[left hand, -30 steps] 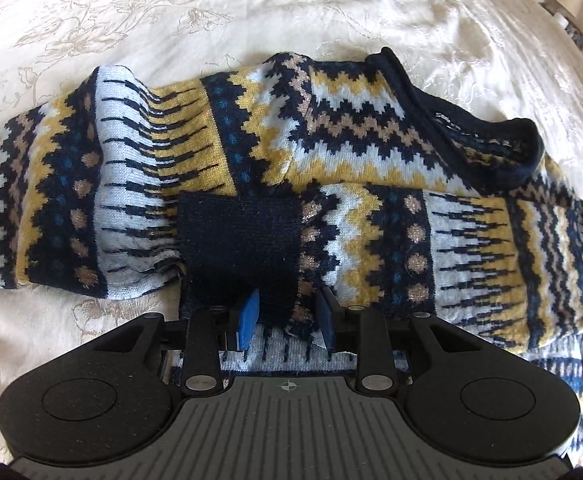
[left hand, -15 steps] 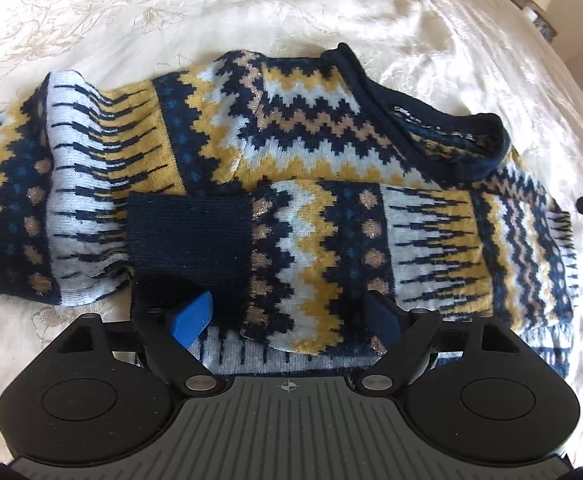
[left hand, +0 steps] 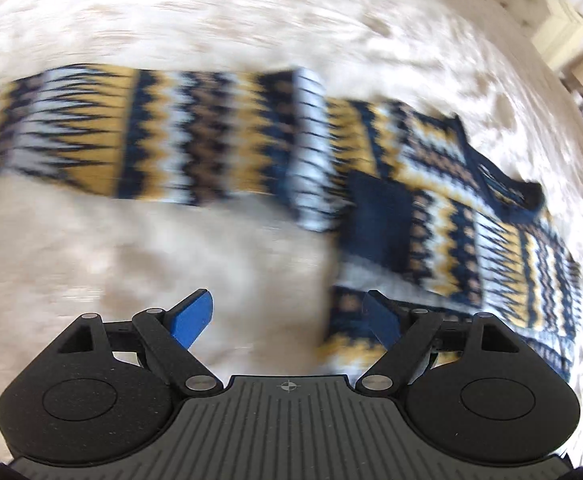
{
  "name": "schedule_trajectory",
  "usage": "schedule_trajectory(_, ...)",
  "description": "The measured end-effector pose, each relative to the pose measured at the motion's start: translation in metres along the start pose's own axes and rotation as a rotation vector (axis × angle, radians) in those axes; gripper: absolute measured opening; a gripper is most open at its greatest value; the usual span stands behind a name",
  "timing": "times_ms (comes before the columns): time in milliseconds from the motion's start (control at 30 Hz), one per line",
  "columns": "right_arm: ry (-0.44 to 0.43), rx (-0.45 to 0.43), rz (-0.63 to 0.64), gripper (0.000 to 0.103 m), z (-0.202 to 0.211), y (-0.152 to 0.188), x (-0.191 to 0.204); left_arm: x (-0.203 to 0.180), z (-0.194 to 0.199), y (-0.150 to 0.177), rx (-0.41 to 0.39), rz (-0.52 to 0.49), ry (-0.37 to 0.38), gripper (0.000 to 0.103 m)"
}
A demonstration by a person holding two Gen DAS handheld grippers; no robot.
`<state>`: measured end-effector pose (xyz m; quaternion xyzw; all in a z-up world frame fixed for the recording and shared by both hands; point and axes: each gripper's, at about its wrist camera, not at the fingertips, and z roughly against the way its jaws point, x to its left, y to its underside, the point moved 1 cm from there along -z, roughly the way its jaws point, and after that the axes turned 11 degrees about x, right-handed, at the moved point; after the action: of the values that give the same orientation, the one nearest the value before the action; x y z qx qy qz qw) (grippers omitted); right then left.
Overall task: Fold small clothes
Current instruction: 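Grasp the other sleeve's navy cuff with the left gripper and lift it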
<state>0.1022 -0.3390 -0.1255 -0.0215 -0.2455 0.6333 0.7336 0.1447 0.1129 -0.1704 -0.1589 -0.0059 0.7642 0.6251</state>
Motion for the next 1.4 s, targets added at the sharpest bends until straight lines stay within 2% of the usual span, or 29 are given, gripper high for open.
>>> schedule_trajectory(133,-0.046,0.030,0.012,0.103,-0.002,0.022,0.027,0.057,0.026,-0.002,-0.051,0.103,-0.033,0.082)
schedule_trajectory(300,-0.074,0.037,0.036,0.103,-0.003,0.031,0.056,0.117,0.054,-0.012,-0.123,0.199,-0.072,0.082)
schedule_trajectory(533,-0.088,0.026,0.059,0.103,-0.003,0.035,0.093,0.181,0.059,-0.037,-0.173,0.334,-0.062,0.082)
schedule_trajectory(633,-0.080,0.029,0.070,0.103,-0.005,0.035,0.106,0.199,0.050,-0.048,-0.172,0.363,-0.051,0.082)
schedule_trajectory(900,-0.044,0.052,0.075,0.103,-0.013,0.035,0.129,0.219,0.026,-0.078,-0.155,0.339,-0.042,0.082)
schedule_trajectory(1033,-0.031,0.067,0.085,0.103,-0.017,0.034,0.138,0.230,0.020,-0.082,-0.173,0.396,0.001,0.081)
schedule_trajectory(1167,-0.027,0.084,0.100,0.103,-0.021,0.032,0.146,0.243,0.020,-0.079,-0.210,0.476,0.077,0.080)
schedule_trajectory(1233,-0.028,0.094,0.108,0.103,-0.024,0.031,0.149,0.247,0.023,-0.075,-0.242,0.500,0.088,0.068)
schedule_trajectory(1300,-0.031,0.105,0.116,0.103,-0.027,0.030,0.152,0.249,0.026,-0.072,-0.254,0.525,0.063,0.019)
schedule_trajectory(1367,-0.038,0.112,0.121,0.103,-0.028,0.030,0.155,0.252,0.030,-0.068,-0.258,0.533,0.095,0.007)
schedule_trajectory(1400,-0.042,0.113,0.124,0.103,-0.029,0.030,0.156,0.252,0.034,-0.067,-0.273,0.531,0.104,0.006)
